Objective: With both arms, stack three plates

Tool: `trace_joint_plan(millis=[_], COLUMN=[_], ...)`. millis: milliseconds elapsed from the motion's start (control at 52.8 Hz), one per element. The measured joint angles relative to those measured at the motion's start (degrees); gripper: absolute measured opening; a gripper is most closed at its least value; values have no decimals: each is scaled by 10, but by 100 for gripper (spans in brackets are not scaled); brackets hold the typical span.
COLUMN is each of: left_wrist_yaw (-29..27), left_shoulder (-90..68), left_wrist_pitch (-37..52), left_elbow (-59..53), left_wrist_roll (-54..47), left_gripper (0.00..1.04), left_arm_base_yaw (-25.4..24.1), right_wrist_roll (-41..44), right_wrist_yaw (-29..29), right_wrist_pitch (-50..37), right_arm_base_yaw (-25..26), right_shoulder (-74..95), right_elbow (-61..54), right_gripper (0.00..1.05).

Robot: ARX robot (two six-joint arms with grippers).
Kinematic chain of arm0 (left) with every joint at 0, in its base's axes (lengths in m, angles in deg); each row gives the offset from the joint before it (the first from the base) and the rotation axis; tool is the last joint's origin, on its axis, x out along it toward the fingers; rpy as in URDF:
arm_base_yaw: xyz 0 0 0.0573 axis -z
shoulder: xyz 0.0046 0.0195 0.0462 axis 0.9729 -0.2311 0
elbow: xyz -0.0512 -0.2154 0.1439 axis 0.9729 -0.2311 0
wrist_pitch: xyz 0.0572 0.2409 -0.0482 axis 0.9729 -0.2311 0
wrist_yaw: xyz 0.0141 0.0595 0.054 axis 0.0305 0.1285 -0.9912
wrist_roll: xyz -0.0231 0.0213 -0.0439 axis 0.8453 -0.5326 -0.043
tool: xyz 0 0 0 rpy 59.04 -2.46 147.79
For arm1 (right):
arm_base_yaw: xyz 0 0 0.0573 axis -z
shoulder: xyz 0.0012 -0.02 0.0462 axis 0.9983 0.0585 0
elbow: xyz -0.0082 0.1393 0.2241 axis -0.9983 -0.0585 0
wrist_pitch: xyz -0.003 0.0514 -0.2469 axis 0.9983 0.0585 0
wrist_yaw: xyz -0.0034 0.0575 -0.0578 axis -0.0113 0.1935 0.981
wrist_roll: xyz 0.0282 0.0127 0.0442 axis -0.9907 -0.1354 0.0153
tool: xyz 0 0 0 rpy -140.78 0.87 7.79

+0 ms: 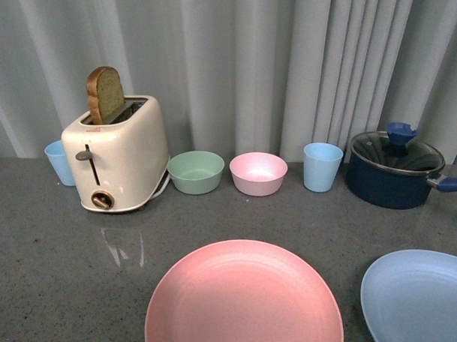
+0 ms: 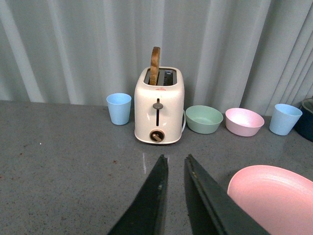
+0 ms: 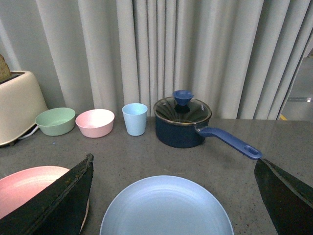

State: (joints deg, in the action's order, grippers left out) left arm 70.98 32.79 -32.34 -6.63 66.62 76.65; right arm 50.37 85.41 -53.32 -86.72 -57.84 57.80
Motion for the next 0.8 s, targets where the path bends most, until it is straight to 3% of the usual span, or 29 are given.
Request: trace_joint_plan(millis=[341,474,720,796], left_wrist_yaw=[0,0,0,0], left_shoulder=[0,0,0,0], left_wrist_pitch=[0,0,0,0], left_elbow=[0,0,0,0], left_wrist_roll=[0,0,-1,-1], left_gripper=[80,99,98,98], left_arm_base_yaw=[0,0,0,0], right_wrist_roll=[0,0,-2,-92], right_wrist_yaw=[0,0,0,-72], right_wrist_pitch=[0,0,3,132], right_arm_base_yaw=[0,0,1,50], right_shoulder=[0,0,3,104], right_elbow=[0,0,1,66], right_gripper=[97,97,97,97])
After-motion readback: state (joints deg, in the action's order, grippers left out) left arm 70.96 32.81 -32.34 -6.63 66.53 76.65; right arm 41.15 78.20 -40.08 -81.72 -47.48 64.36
